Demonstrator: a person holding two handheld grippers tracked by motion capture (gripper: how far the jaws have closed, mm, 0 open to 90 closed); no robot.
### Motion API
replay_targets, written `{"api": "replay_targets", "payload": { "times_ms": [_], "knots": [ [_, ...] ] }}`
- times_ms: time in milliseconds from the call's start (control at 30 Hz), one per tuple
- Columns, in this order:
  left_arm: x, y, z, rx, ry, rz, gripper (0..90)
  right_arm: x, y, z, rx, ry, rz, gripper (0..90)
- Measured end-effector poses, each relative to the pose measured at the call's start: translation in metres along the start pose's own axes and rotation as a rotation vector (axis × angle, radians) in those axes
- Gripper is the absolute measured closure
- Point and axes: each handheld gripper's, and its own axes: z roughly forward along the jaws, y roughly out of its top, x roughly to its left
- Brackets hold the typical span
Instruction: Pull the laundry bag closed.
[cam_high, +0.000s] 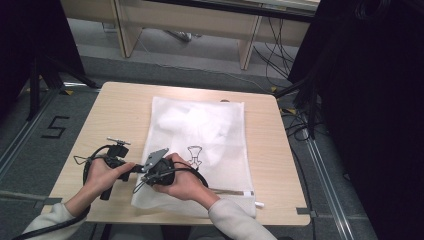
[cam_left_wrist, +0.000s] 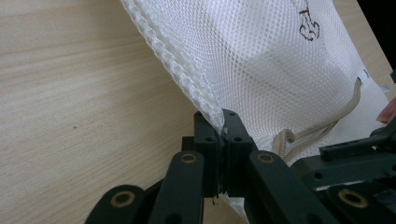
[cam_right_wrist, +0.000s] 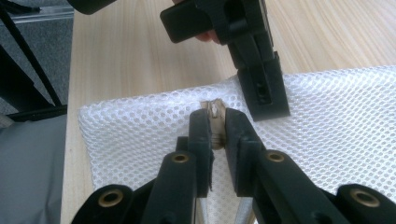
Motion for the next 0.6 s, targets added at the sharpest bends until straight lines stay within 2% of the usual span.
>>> {"api": "replay_targets", "payload": {
  "times_ms": [67, 167, 333, 400, 500, 600],
  "knots": [
    [0.000, 0.000, -0.001, 0.002, 0.007, 0.011, 86.3, -0.001, -0.001, 0.000, -0.005, -0.002, -0.007, 82.4],
    [0.000, 0.001, -0.002, -0.006, -0.001, -0.003, 86.4, -0.001, -0.003, -0.002, 0.002, 0.000, 0.005, 82.4],
    [0.000, 0.001, -0.002, 0.001, -0.003, 0.003, 86.4, -0.001, -0.004, -0.003, 0.000, 0.000, 0.000, 82.4],
    [0.001, 0.001, -0.003, 0.000, 0.019, 0.012, 86.4, -0.002, -0.005, -0.004, 0.003, -0.004, -0.006, 82.4],
    [0.005, 0.002, -0.005, -0.013, 0.007, -0.010, 86.4, -0.002, -0.008, -0.007, 0.010, -0.006, -0.004, 82.4],
    [0.002, 0.001, -0.003, -0.002, 0.019, 0.008, 86.4, -0.003, -0.013, -0.009, 0.008, -0.002, 0.009, 82.4]
  ]
}}
